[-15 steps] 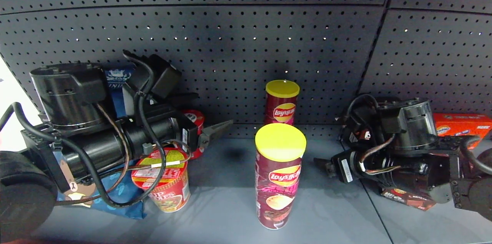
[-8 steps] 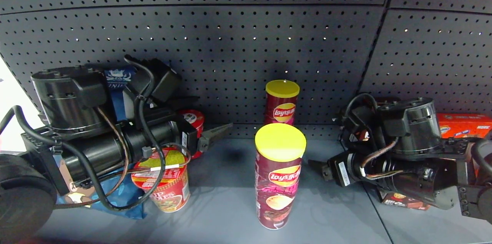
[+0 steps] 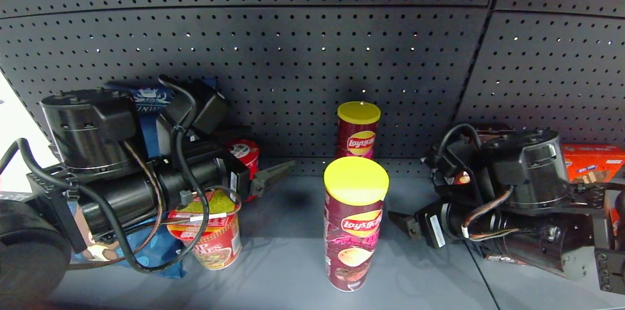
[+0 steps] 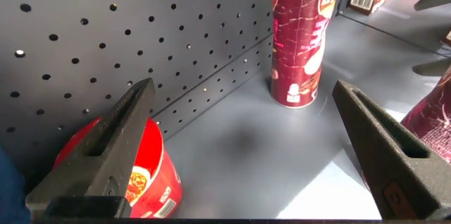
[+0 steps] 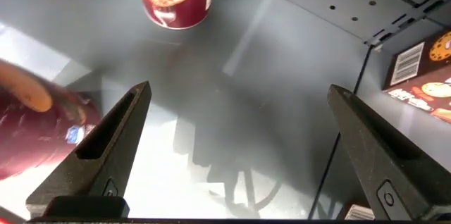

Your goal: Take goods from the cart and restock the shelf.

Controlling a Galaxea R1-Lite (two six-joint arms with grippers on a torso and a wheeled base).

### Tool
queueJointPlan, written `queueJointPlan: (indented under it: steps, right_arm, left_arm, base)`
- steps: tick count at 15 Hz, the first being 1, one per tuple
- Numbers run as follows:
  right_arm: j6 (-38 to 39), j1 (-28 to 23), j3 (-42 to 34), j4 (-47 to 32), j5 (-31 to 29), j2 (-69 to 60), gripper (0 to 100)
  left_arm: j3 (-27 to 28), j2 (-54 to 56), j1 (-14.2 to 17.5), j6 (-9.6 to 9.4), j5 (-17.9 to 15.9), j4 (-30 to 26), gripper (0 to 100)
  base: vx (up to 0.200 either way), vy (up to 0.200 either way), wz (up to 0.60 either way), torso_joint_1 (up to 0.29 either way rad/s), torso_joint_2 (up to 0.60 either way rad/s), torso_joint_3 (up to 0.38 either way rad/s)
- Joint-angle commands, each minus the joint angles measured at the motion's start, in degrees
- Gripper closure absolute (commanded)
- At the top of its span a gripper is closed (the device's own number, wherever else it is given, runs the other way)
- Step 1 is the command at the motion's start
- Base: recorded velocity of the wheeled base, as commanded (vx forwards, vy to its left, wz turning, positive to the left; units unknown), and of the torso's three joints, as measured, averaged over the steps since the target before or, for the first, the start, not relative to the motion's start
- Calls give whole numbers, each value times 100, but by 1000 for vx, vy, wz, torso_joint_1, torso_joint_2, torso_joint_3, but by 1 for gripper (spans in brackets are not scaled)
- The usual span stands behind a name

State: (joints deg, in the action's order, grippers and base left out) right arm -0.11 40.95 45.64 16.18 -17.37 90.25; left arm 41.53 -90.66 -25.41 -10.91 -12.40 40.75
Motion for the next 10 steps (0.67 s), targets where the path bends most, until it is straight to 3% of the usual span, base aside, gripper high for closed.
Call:
queueJointPlan:
  steps: [1,4,6,10]
  right_arm:
    - [2,133,-99,8,76,-157,0]
    - [-7,300,-205,26,243,-429,0]
    - [-15,150,-91,17,190,-306,0]
    - [-24,-96,859,8,41,617,0]
  left_arm:
    - [-5,-4,0,1,1,3,0]
    - [-14,-4,0,1,1,3,0]
    - [-22,-13,0,1,1,3,0]
    - [-14,-13,0,1,1,3,0]
  base:
    - [0,0,0,0,0,0]
    - [0,0,0,0,0,0]
    - [0,0,0,0,0,0]
    - [0,0,0,0,0,0]
